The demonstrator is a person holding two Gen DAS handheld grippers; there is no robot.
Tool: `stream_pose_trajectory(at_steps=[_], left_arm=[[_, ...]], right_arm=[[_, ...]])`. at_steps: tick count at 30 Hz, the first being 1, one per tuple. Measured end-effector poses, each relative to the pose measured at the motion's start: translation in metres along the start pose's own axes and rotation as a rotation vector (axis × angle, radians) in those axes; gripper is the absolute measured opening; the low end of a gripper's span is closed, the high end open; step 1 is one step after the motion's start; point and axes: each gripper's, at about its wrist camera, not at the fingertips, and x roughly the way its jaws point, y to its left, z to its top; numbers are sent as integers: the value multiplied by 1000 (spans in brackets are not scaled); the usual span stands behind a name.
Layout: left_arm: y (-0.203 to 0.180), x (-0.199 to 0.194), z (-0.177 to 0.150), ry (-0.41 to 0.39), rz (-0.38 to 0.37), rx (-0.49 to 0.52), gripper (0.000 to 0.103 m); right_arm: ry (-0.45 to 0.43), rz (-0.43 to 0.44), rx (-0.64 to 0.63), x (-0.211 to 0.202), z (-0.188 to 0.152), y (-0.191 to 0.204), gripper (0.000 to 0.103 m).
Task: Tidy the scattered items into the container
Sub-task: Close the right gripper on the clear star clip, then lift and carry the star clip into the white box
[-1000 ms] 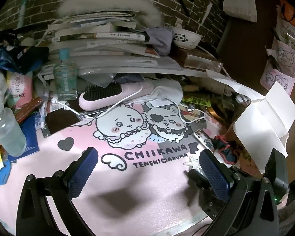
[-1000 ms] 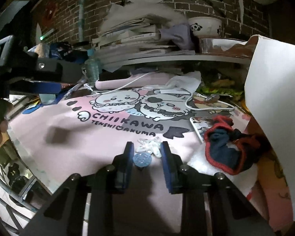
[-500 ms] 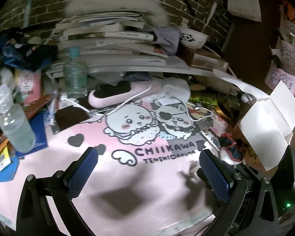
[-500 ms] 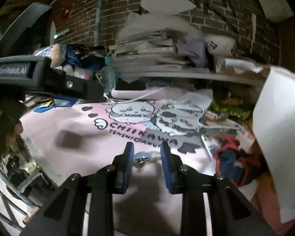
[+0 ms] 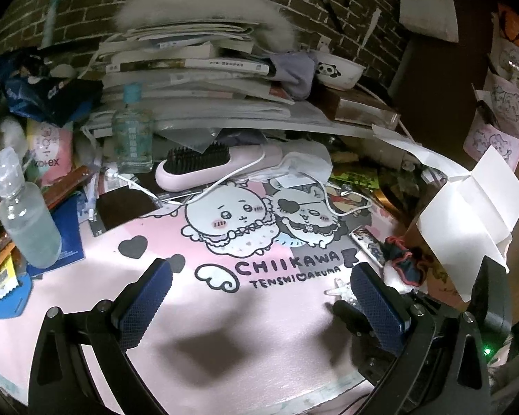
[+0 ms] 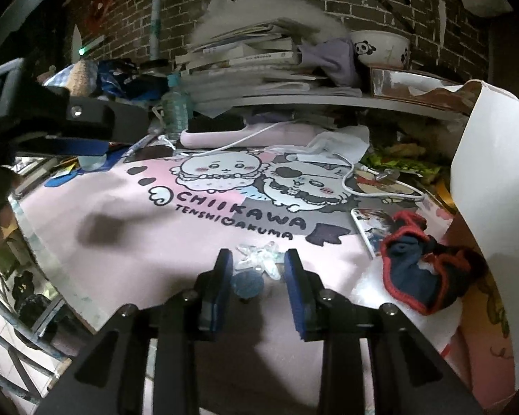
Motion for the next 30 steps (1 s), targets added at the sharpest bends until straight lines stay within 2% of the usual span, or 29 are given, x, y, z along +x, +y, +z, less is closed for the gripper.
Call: stream_pose_trajectory(at_steps=[3,12,16,23,30], left_arm=[[1,0,0,0,-1,-3,103],[4,-1,-2,0,12,-9,103],[7,-3,-5,1,17,-17,103],[10,-9,-6,-1,18,-24,103],[-6,-10,-1,-23,-15,4,103]], right_arm=[[-5,19,-5,2,1,0,24],[-33,29,-56,-2,0,6,24],[-98,19,-88,-16,6,12,24],[-182,22,-114,-47,38,14,24],[-194,-19,-143,-83,81,-9,24]])
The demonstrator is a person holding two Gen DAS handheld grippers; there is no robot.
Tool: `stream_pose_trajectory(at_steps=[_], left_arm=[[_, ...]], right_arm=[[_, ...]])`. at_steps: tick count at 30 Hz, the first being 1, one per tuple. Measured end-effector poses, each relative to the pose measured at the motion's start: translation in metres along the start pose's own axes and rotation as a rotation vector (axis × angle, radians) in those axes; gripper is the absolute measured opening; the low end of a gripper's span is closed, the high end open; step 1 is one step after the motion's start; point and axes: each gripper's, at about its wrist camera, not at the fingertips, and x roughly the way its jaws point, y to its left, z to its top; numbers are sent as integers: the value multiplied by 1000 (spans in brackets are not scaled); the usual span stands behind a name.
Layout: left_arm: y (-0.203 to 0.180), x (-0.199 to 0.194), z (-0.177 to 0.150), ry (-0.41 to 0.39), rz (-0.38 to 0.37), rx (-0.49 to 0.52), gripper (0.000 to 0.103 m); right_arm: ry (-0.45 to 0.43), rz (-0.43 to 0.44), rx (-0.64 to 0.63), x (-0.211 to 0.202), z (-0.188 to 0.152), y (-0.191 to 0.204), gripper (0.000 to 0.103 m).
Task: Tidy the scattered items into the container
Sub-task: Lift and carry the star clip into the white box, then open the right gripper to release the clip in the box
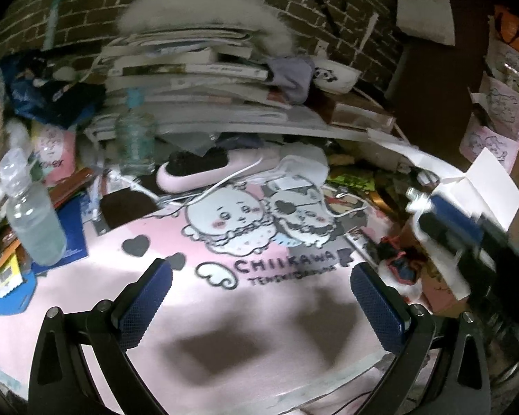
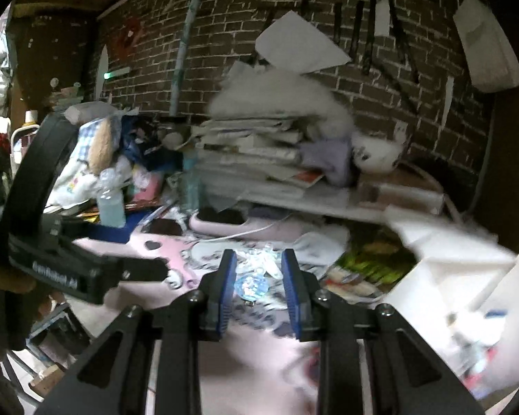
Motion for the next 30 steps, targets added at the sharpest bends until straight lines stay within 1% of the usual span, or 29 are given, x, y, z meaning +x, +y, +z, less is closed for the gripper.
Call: stream_pose_trajectory(at_steps=[5,9,11,14,18,21,24,26,30], left_arm=[[-13,2,9,-11,-20,22,103],[-23,4,14,-15,-40,38,103],[-27,5,15,-15,-53,37,103],[-33,9,15,-9,-64,39,103],[-37,13,15,9,-54,45,103],[-39,15,14,19,-60,40,103],[-40,18,14,25,-56,39,103],[-41,20,15,28,-55,37,103],[-44,24,14,42,-61,41,103]], right_arm=[[5,-44,0,-22,20,-38,24],[110,14,76,-34,25,-86,24],[155,9,108,-41,23,-109,24],[203,-22,145,-52,17,-137,24],[284,-10,205,-54,5,-166,24],[354,-20,215,-46,-6,-181,24],[418,10,224,-32,-15,-188,24],[452,29,221,-22,-19,-187,24],[504,11,180,-3,-23,-186,24]])
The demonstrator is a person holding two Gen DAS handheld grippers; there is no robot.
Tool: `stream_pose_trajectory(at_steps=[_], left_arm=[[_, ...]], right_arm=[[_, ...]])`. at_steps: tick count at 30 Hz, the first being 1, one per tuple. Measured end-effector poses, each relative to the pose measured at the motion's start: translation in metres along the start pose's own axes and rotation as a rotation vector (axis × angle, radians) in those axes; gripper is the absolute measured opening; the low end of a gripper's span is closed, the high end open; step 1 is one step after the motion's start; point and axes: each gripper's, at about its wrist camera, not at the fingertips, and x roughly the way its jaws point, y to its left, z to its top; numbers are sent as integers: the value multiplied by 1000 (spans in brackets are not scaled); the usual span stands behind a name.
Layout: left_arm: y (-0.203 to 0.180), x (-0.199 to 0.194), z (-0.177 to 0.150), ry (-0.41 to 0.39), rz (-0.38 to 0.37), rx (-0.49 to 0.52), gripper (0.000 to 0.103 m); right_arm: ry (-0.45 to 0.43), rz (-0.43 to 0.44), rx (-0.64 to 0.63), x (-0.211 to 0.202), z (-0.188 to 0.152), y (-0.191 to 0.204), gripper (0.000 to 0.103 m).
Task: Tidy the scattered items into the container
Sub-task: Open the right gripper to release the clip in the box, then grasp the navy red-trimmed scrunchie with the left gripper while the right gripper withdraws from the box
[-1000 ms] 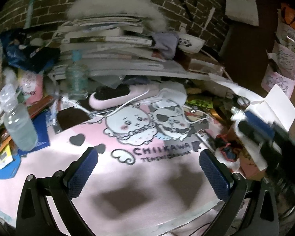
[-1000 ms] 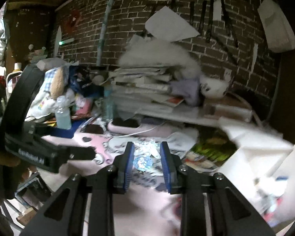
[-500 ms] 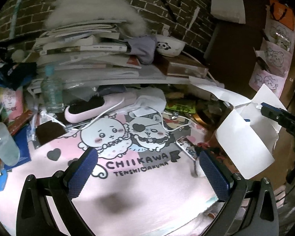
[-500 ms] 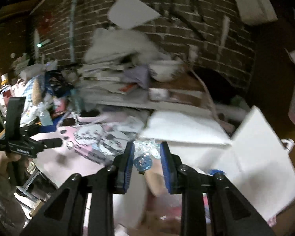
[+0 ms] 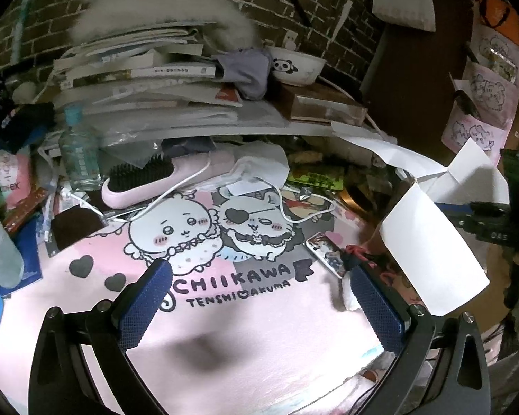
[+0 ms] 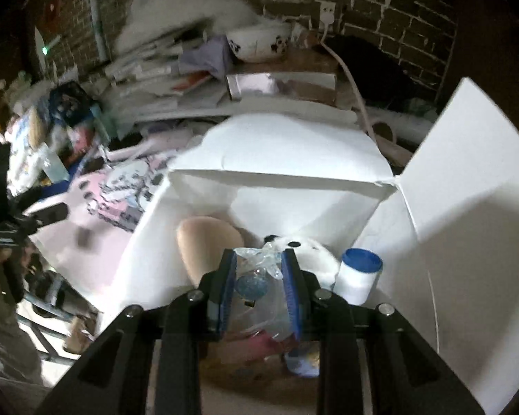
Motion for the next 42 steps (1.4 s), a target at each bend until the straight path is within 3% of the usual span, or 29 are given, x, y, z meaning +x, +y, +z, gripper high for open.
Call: stream_pose_trajectory(at_steps=[6,7,10,15,17,18,20,23,26,30,37,40,42], left_arm=[[-5,5,-1,21,-8,18,103],[-6,6,-2,24,-15,18,103],[-9,10,-3,34,-59,-3,103],[-18,25,-7,44,-69,-4,102],[-22,33,-6,52,-48,9,102],[-23,37,-6,57,-41,14,101],[-27,45,-7,66,-43,21,96],[-33,55,-11,85,-64,37,79],[-45,61,-20,104,-110,84,77],[-68,64,-33,101,-193,157,77],[-97,83,-33,106,-231,218,76],[-101,96,-32,146,-239,227,59],[-101,102,-33,159,-256,215,56]], right_arm=[[4,-15,11,3,3,1,26],[0,-19,11,3,3,1,29],[-29,-29,16,-3,2,3,57],[-229,-25,-14,-39,3,25,65],[-294,64,-59,-53,0,46,80],[-310,106,-87,-56,-2,57,82],[-341,190,-163,-61,-10,85,82],[-377,307,-269,-62,-26,116,82],[-435,317,-297,-65,-37,128,82],[-472,389,-254,-70,-36,119,82],[-451,451,-145,-63,-31,95,82],[-447,443,-136,-58,-30,93,82],[-447,444,-133,-57,-29,92,82]])
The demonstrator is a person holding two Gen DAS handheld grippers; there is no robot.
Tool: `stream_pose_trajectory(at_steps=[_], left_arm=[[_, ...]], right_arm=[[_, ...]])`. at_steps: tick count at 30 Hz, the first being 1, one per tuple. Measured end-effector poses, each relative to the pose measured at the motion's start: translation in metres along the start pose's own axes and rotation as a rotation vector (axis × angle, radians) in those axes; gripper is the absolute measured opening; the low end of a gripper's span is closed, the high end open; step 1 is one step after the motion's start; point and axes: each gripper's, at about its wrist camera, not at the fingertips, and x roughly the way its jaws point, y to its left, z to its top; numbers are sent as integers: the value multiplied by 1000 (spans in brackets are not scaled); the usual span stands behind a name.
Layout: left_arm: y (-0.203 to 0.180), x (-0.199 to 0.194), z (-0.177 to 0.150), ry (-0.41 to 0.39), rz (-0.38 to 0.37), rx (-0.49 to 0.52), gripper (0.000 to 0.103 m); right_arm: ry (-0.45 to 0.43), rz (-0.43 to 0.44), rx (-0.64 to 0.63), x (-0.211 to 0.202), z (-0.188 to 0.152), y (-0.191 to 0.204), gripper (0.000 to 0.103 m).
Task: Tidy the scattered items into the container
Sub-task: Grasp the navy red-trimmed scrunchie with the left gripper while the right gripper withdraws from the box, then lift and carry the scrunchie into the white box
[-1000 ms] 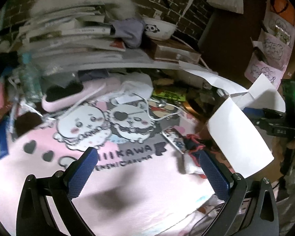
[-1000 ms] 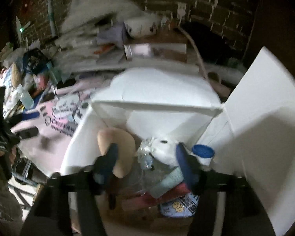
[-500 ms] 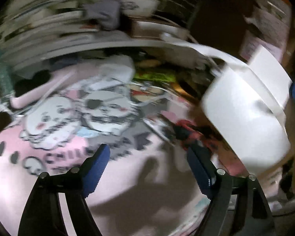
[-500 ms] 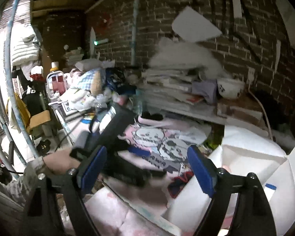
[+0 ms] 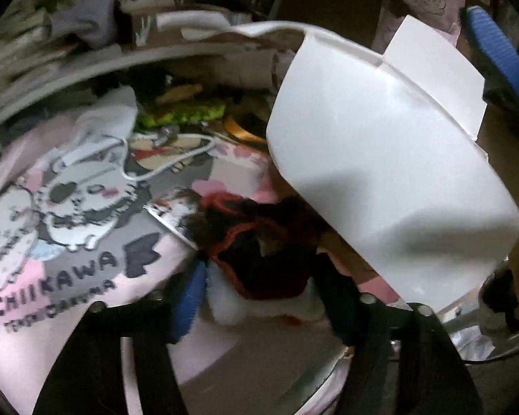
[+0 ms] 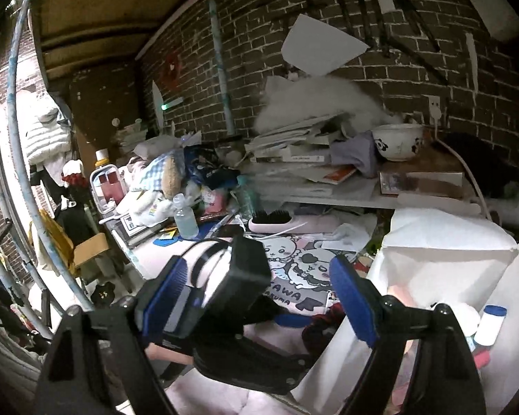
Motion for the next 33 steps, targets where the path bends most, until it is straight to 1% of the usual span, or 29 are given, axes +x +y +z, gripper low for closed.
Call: stream_pose_trajectory(at_steps=[2,3,8,14,18,23,26,27,30,33], left_arm=[[1,1,0,-9,-6,-2,54],[1,0,-1,-13,-7,-1,51],[3,-5,-3,-20,-20,-2,46],[15,-28,-10,-45,-9,-28,42],[31,-47,-16,-62,32,-56,42],[58,-77,-27,-109,82,-146,42],[70,-98,-31,-147,107,-182,42],[74,-105,-32,-159,121,-192,42],[84,-124,-29,-177,169,-213,42],[93,-144,-22,-193,207,-235,42]], right_arm=[[-2,-7,2,1,0,-2,82],[-5,-10,6,1,0,-3,82],[-12,-3,32,3,0,-9,82],[-11,-10,46,8,0,-8,83],[-11,-4,45,9,1,-8,83],[1,-15,56,21,1,-1,83],[28,27,74,35,-1,7,83],[34,28,81,40,-2,10,83],[40,-11,82,53,-6,17,83],[52,-77,35,64,-11,28,83]])
